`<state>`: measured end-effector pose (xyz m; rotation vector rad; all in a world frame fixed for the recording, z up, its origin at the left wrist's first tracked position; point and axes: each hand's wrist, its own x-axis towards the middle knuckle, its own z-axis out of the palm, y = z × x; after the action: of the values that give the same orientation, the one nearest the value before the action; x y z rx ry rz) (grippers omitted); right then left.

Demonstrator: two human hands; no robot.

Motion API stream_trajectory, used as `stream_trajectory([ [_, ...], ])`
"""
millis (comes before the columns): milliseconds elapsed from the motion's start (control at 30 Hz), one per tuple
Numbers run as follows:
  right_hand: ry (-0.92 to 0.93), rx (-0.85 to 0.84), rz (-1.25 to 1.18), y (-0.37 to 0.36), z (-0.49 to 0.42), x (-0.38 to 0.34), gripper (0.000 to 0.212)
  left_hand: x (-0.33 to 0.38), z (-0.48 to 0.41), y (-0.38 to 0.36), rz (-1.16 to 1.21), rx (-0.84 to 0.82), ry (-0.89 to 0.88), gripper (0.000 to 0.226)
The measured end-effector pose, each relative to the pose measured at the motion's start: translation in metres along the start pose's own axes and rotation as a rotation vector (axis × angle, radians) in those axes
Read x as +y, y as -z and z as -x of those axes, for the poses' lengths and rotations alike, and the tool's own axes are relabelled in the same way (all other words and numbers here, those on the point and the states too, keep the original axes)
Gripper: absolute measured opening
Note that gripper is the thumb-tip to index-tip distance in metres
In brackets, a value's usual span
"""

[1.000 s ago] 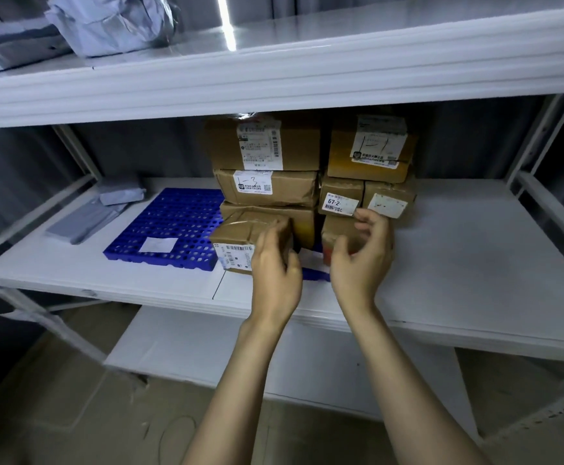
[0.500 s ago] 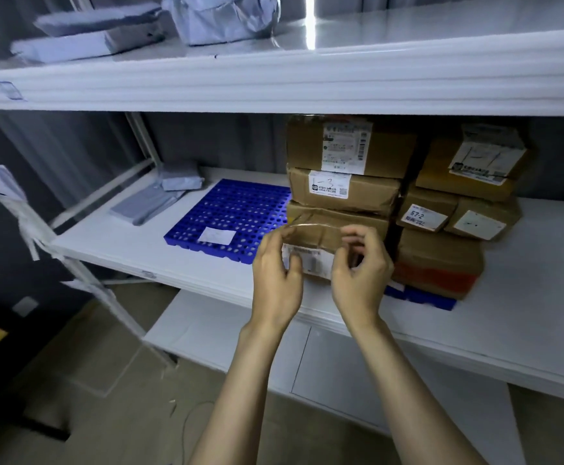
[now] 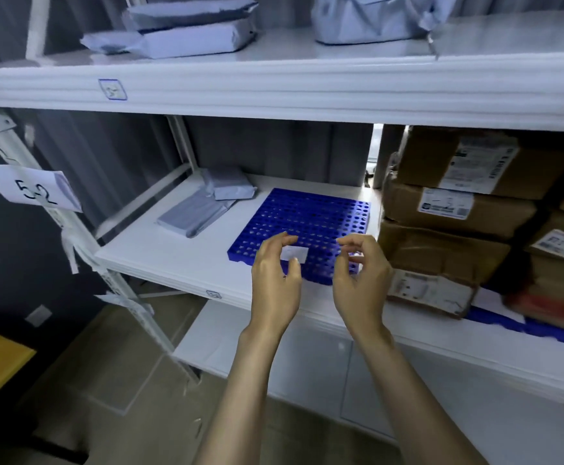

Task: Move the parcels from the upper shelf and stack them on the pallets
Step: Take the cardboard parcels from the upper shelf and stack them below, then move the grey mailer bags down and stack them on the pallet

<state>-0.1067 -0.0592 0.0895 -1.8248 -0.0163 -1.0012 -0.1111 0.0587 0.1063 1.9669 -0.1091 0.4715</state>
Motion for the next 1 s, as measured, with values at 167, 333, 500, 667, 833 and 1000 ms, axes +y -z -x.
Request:
stream_trajectory([
  [167, -0.069, 0.059, 0.014, -0.051, 0.007, -0.014, 0.018, -0.040, -0.023, 0.053, -0.003, -0.001, -0.025, 0.036],
  [333, -0.168, 0.161, 0.024, -0.079, 0.002, -0.012, 0.021, -0.077, -0.039, 0.096, -0.002, -0.008, 0.018, 0.036],
  [500, -0.184, 0.129, 0.069, -0.107, 0.001, -0.007, 0.023, -0.099, -0.057, 0.100, 0.002, -0.023, 0.067, 0.035],
  [667, -0.136, -0.031, 0.061, -0.150, -0.005, 0.001, 0.027, -0.109, -0.082, 0.094, -0.027, -0.040, 0.058, 0.034],
  [833, -0.112, -0.241, 0.051, -0.212, -0.009, 0.005, 0.028, -0.136, -0.114, 0.104, -0.132, -0.016, 0.093, 0.037],
  [1000, -0.128, -0.426, 0.014, -0.244, -0.012, 0.010, 0.027, -0.170, -0.143, 0.113, -0.220, 0.066, 0.226, 0.039],
])
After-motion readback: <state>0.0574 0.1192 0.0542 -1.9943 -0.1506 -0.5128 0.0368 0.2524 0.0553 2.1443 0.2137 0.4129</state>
